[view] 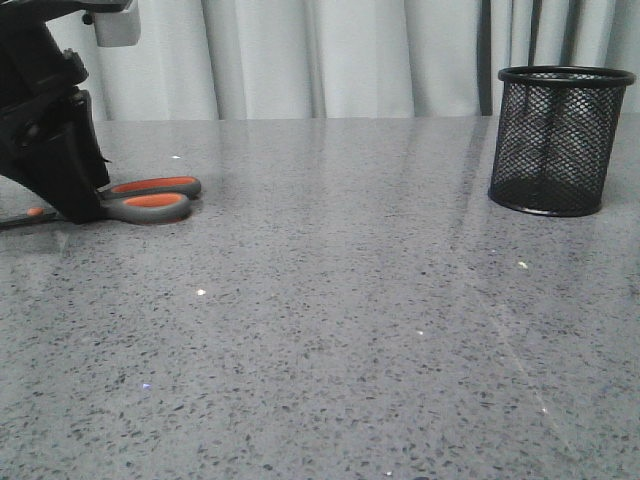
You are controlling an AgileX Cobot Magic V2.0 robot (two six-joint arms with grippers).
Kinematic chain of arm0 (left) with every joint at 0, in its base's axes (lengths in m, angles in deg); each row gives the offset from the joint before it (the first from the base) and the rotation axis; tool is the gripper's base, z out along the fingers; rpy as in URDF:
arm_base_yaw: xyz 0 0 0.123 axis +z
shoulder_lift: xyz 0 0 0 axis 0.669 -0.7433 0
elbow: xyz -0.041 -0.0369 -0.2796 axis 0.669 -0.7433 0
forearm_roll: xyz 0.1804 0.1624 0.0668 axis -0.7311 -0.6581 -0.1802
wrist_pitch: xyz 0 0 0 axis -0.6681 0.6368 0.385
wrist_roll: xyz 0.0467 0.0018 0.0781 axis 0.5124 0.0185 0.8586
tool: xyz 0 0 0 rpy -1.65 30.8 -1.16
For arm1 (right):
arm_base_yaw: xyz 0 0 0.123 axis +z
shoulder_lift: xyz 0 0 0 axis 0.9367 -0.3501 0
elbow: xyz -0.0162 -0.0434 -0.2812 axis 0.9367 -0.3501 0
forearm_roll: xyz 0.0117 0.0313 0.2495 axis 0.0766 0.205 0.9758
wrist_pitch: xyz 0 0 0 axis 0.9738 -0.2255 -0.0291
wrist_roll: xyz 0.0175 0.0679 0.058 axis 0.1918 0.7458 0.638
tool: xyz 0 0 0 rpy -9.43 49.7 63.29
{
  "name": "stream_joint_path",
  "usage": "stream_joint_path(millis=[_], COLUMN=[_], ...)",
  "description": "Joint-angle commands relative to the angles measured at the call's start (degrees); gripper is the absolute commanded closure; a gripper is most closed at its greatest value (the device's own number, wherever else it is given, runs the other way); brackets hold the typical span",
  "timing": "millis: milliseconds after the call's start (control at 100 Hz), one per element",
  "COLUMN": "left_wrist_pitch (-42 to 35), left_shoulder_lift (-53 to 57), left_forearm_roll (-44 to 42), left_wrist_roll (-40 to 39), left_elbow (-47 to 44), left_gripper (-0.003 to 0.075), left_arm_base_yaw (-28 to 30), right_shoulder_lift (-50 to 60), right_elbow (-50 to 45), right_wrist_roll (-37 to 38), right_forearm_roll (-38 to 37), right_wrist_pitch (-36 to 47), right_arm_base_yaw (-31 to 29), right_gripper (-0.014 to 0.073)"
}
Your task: Put scissors into bucket
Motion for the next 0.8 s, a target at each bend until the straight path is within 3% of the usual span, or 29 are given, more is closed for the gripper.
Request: stream_joint_path(millis=[0,230,430,790], left_wrist_pitch=[-0.17,0.16,2.83,2.95], left_shoulder_lift=[2.15,2.15,2.15,2.05], left_forearm_roll=[0.67,0.10,-3.78,0.86], left_wrist_roll=[-1.30,-3.01,-8.59,-8.59], left_elbow=[1.67,1.67,1.67,1.67], left_gripper=[0.0342,0.0331,0.0190,0.0275], left_arm_base_yaw=[-0.03,-0.03,-0.03,-0.03], right_shoulder_lift=[-0.83,-0.83,-0.83,-0.83], right_elbow=[2.04,2.04,2.04,2.04], right_wrist_roll=[-0.29,-0.29,-0.29,-0.29], right_forearm_roll=[0.20,0.20,0.20,0.20], right_wrist_pitch=[4.42,4.42,4.42,4.42], right_arm_base_yaw=[-0.04,-0.04,-0.04,-0.04], right_gripper=[0.0095,0.0095,0.0095,0.0095])
